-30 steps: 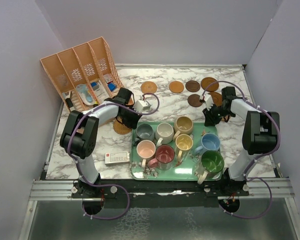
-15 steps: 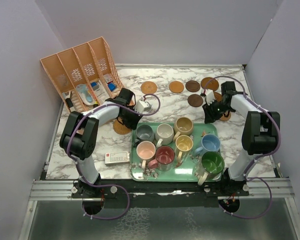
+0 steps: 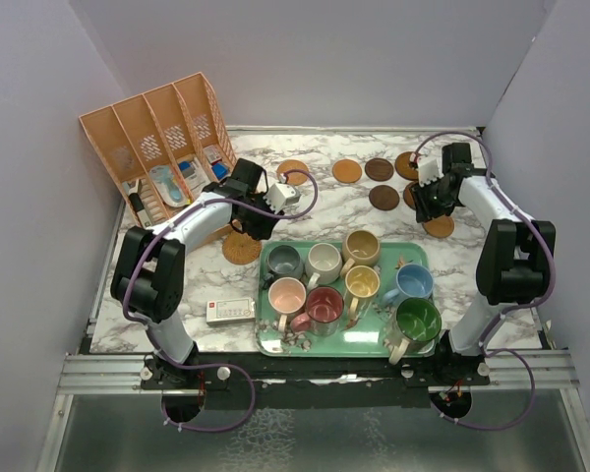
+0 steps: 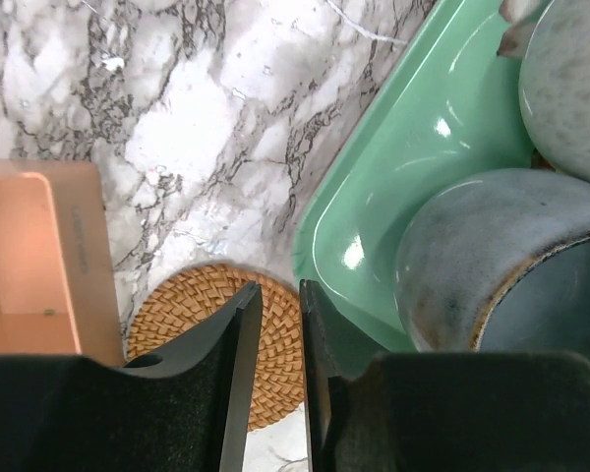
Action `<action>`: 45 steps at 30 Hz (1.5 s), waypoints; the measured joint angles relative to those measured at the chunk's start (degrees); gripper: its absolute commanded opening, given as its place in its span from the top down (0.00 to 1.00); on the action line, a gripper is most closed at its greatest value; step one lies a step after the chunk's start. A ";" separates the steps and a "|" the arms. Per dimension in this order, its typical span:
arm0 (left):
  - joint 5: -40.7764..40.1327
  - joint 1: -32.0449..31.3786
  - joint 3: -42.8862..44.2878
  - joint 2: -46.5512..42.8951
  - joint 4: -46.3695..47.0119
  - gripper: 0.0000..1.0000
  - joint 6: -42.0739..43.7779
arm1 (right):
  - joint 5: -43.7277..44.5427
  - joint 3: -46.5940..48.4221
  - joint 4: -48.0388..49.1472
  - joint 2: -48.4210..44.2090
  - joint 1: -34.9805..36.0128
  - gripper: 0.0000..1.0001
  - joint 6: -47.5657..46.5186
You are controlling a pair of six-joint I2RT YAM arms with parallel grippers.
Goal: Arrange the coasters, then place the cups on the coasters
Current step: Move the tray to the center of the board, then move the coaster to the center of the board.
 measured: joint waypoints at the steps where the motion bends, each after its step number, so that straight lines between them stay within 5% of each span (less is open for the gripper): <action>1: 0.02 0.00 0.35 -0.26 0.00 0.72 0.00 | 0.83 0.00 0.31 0.17 -0.24 0.62 0.50; 30: -1.51 0.35 1.29 -0.35 -0.76 0.70 -0.02 | 4.98 -3.93 6.99 5.57 -1.22 0.71 2.75; 45: -4.57 1.88 2.29 -0.35 -1.88 0.69 0.87 | -3.76 -5.46 6.73 4.50 -2.05 0.73 1.14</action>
